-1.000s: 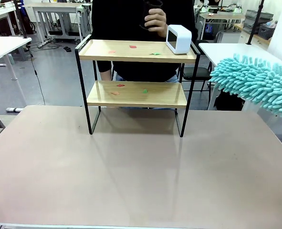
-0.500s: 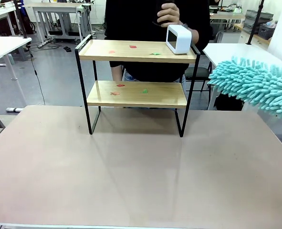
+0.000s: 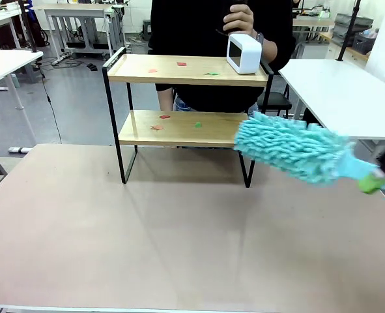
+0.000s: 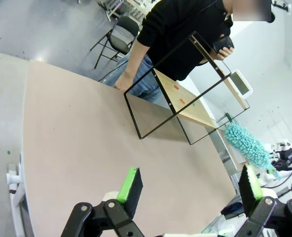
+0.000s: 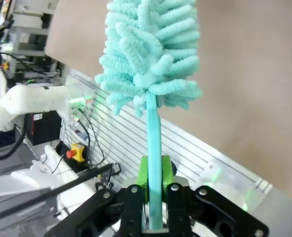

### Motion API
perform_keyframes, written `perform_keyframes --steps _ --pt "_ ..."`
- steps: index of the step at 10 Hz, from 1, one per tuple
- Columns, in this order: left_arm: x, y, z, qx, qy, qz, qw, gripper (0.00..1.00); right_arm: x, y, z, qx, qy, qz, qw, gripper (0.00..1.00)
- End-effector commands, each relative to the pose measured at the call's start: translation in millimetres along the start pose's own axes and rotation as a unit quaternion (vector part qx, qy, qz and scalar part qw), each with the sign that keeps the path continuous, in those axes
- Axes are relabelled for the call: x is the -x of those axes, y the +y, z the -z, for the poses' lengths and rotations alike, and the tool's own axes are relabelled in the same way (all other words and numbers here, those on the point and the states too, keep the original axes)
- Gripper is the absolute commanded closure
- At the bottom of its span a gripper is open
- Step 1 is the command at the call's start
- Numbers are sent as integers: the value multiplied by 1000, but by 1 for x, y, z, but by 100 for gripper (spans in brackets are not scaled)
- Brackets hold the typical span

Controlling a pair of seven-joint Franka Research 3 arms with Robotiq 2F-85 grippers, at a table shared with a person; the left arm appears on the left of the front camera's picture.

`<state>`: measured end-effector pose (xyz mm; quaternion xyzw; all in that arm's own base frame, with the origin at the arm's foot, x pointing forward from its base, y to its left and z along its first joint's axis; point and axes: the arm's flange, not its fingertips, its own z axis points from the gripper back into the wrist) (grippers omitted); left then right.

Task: Clean the shelf.
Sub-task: Clean the specific tier of the Shelf with the Duster once objects are removed.

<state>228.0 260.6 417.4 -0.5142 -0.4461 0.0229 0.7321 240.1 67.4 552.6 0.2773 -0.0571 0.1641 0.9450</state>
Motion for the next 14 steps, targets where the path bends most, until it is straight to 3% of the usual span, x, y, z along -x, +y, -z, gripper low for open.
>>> perform_keyframes --steps 1,3,5,6,7,9,14 --pt "-2 -2 2 8 -12 12 1000 0 -50 24 27 33 -32 -2 999 88" --pt "-2 -2 2 8 -12 12 1000 0 -88 38 52 68 -60 -20 996 88" --pt "-2 -2 2 8 -12 12 1000 0 -97 38 57 56 -62 -33 996 88" --pt "-2 -2 2 8 -12 12 1000 0 -73 40 37 52 4 -66 996 88" --pt "-2 -2 2 8 -12 12 1000 0 -94 38 65 64 -60 -40 995 88" --pt "-2 -2 2 8 -12 12 1000 0 -100 31 68 85 -42 -34 995 88" --pt "-2 -2 2 8 -12 12 1000 0 -175 23 102 80 -108 -26 991 88"
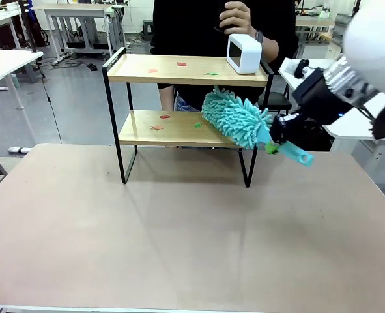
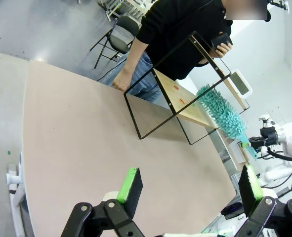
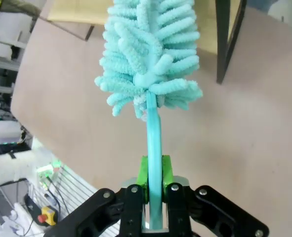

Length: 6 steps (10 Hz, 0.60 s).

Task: Clean the shelf.
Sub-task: Clean the specific tier of the Shelf with the Duster once objects are removed.

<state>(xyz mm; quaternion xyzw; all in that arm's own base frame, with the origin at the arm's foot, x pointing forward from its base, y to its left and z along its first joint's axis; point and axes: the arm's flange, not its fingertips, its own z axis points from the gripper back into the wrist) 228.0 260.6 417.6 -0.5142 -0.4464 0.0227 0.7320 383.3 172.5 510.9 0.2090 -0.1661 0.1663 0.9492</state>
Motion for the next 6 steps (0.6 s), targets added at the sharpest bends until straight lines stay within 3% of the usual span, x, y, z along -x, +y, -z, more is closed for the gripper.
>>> perform_keyframes --steps 1,6 --pt "-1 -2 2 7 -11 11 1000 0 -31 10 20 1 -13 4 1000 88" --pt "-1 -2 2 7 -11 11 1000 0 -68 15 70 -7 -20 -10 1000 88"
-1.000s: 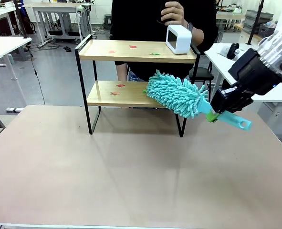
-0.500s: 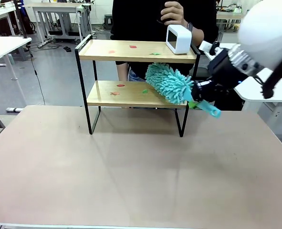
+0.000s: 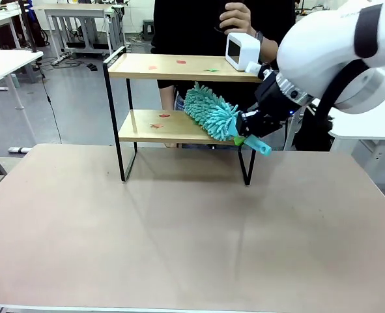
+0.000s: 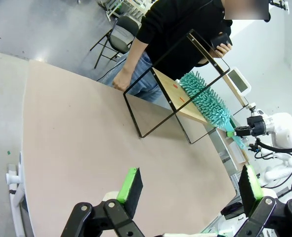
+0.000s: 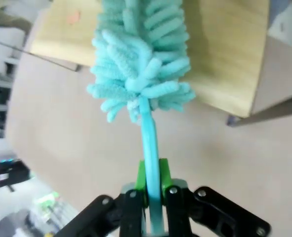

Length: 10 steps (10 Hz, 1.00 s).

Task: Clean the shelf.
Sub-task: Clean the specific tier of the Shelf with the Duster once objects are removed.

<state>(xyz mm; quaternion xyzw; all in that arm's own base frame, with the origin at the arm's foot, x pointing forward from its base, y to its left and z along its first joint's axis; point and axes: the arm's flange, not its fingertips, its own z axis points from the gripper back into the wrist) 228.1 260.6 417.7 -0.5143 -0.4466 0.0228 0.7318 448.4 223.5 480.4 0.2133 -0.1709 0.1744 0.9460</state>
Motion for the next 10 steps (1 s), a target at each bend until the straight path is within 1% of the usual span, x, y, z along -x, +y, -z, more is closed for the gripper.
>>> perform_keyframes --steps 1,3,6,8,10 --pt "-1 -2 2 7 -11 11 1000 0 -10 11 16 -6 -13 -12 1000 88" --pt "-1 -2 2 7 -11 11 1000 0 -12 17 29 -19 9 -27 999 88" --pt "-1 -2 2 7 -11 11 1000 0 -8 26 31 -31 15 -40 999 88" --pt "-1 -2 2 7 -11 11 1000 0 -5 30 31 -61 28 -49 997 88" --pt "-1 -2 2 7 -11 11 1000 0 0 32 27 -75 35 -77 994 88"
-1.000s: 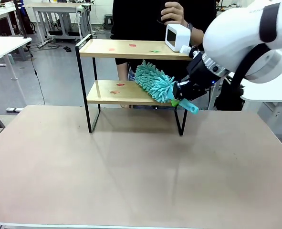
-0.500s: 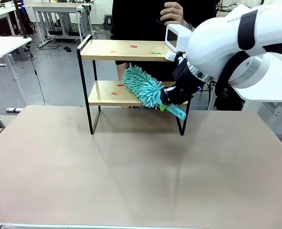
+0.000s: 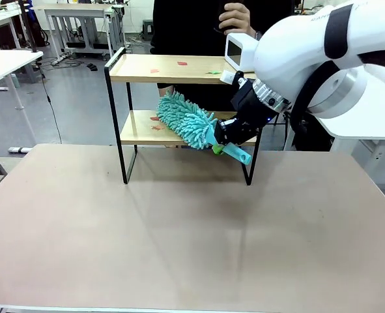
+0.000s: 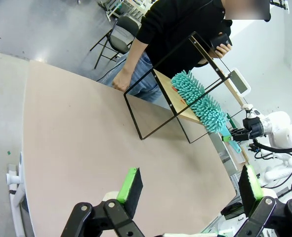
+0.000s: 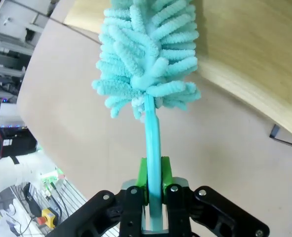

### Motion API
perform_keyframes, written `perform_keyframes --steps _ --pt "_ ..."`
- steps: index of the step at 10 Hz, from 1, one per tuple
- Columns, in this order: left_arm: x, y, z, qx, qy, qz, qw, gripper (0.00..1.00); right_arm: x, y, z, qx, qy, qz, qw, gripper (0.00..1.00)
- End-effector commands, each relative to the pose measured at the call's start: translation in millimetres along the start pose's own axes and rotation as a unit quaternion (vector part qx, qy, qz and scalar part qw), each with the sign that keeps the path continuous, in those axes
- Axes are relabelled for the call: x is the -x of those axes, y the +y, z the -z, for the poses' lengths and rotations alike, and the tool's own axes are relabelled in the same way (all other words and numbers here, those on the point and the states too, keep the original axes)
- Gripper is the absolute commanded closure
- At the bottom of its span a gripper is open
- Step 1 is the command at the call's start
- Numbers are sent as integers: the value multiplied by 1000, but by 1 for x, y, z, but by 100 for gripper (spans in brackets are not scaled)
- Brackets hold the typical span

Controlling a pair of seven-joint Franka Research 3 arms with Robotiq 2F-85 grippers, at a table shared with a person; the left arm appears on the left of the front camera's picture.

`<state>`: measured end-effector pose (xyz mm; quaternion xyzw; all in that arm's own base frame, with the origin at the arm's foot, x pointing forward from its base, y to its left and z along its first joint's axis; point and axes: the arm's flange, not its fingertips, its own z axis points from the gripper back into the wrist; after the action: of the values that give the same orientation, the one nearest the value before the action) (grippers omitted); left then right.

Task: Clean the shelf.
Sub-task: Clean the specific tier of the Shelf with the Duster once objects are removed.

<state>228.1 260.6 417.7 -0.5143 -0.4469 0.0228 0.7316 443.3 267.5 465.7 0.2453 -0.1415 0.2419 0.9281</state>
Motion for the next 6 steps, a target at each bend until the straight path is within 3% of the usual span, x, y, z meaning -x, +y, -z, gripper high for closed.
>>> perform_keyframes --steps 1,6 --pt "-1 -2 2 7 -11 11 1000 0 4 -1 -5 -25 9 -39 999 88" --pt "-1 -2 2 7 -11 11 1000 0 25 1 -11 -70 89 -188 976 88"
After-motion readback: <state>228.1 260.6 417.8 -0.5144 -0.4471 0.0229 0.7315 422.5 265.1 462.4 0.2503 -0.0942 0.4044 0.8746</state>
